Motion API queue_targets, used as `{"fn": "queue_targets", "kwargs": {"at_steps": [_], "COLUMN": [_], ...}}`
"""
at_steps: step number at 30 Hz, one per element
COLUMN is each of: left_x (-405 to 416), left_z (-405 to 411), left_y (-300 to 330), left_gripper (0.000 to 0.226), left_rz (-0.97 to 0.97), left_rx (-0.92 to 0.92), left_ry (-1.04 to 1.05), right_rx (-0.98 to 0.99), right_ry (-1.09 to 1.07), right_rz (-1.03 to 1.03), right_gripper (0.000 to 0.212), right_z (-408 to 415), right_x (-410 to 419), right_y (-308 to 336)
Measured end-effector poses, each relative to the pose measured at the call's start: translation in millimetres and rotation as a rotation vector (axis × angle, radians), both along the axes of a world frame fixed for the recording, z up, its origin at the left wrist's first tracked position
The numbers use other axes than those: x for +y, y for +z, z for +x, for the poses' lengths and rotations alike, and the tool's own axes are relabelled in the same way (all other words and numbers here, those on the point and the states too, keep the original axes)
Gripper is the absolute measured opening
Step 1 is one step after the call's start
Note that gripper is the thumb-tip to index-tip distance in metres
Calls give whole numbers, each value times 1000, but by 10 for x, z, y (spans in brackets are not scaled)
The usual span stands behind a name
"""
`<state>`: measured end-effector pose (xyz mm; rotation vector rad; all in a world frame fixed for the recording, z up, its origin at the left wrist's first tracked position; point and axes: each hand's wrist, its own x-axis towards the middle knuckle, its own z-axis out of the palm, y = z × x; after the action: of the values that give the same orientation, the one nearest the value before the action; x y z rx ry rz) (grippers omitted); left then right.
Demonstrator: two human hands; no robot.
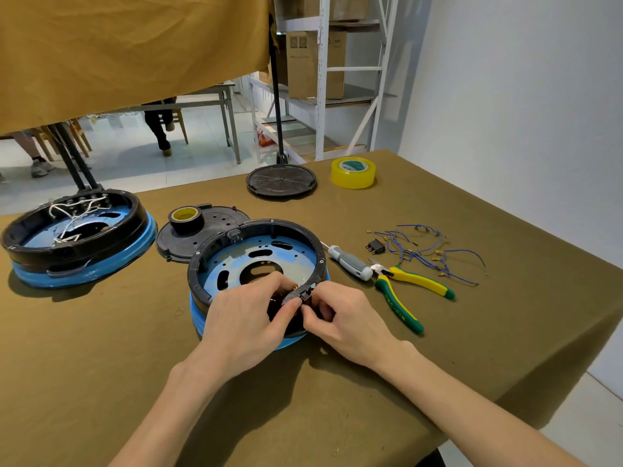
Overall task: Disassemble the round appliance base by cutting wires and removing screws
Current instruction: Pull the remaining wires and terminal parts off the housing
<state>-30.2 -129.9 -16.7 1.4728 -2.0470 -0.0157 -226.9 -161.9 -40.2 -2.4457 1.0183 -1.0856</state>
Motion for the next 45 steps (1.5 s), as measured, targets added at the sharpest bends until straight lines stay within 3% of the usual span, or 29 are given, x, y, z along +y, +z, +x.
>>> {"fn": "queue_targets", "kwargs": {"at_steps": [6, 13, 28, 36, 41, 45], "left_x": [3, 7, 2, 33, 47, 53], "left_z": [29, 7, 13, 35, 7, 15], "left_y": [36, 6, 23, 54, 76, 91], "left_gripper": [38, 38, 35, 47, 55, 58], "left_rz": [30, -22, -18, -5, -4, 11], "left_rx": [22, -38, -17, -2, -87, -80], "left_ry": [-18, -4, -22, -61, -47, -61], "right_rx": [13, -10, -100, 25, -33, 177], "right_ry": [1, -14, -25, -72, -45, -4], "right_rz": [37, -63, 79, 155, 141, 39], "right_gripper": [15, 18, 15, 11, 14, 22], "right_z": [-47, 48, 42, -73, -154, -183], "right_x": [5, 17, 50, 113, 32, -39], "right_y": [-31, 35, 18, 30, 313, 491]}}
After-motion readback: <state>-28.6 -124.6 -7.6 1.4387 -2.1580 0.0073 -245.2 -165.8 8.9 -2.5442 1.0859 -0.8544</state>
